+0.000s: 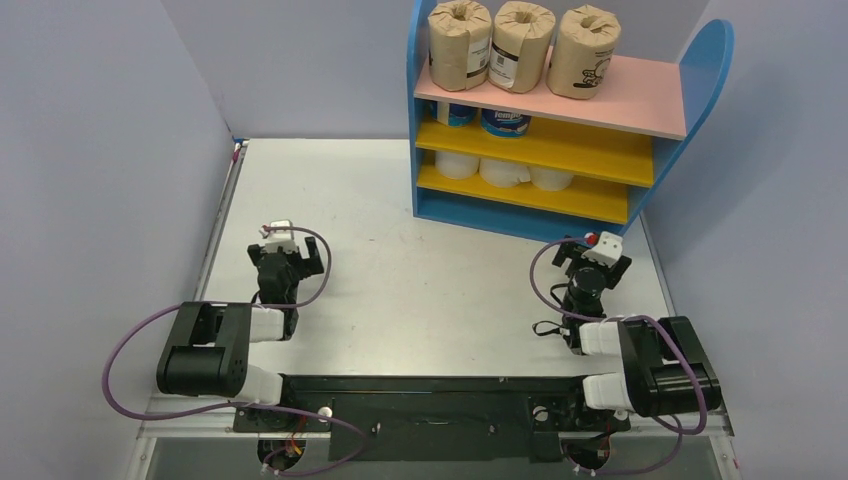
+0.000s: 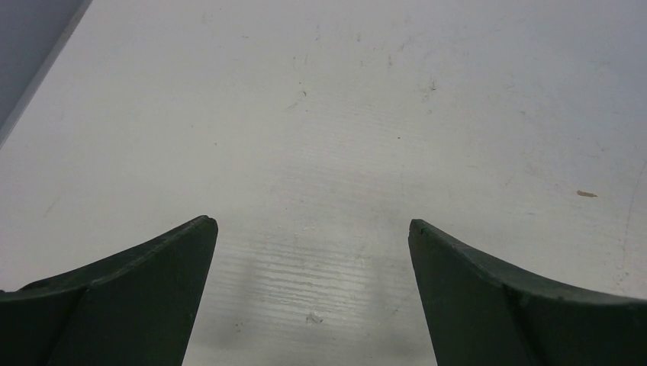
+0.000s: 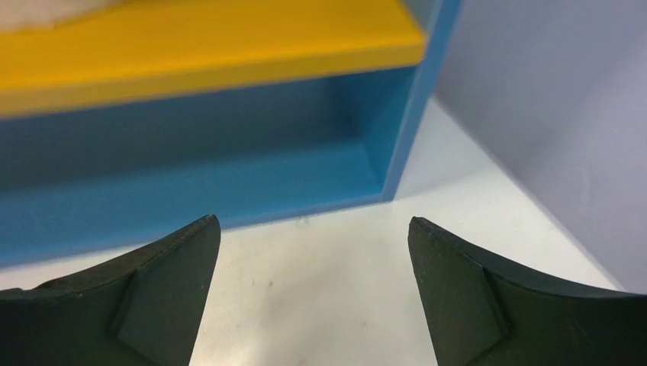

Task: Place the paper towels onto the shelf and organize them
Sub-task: Reset both arms

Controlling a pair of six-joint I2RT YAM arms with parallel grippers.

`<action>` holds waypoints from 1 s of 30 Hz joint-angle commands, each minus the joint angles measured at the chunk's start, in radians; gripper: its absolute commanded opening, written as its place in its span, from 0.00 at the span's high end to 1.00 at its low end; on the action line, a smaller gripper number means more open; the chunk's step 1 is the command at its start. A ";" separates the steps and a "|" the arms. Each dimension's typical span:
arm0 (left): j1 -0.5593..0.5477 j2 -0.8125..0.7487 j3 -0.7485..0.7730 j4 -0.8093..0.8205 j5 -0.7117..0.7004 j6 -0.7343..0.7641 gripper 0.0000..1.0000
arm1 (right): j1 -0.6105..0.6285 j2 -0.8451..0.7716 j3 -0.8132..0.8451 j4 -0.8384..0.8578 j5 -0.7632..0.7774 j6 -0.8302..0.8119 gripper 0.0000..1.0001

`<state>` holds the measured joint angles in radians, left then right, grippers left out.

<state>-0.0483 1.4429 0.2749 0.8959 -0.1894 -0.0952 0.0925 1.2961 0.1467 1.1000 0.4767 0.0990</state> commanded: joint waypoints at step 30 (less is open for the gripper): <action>0.001 0.025 -0.007 0.176 0.050 0.012 0.04 | -0.068 0.073 0.120 -0.087 -0.206 0.023 0.10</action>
<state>-0.0471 1.4609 0.2520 1.0157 -0.1665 -0.0906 0.0273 1.3720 0.2478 0.9840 0.2890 0.1131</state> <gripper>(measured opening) 0.965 0.898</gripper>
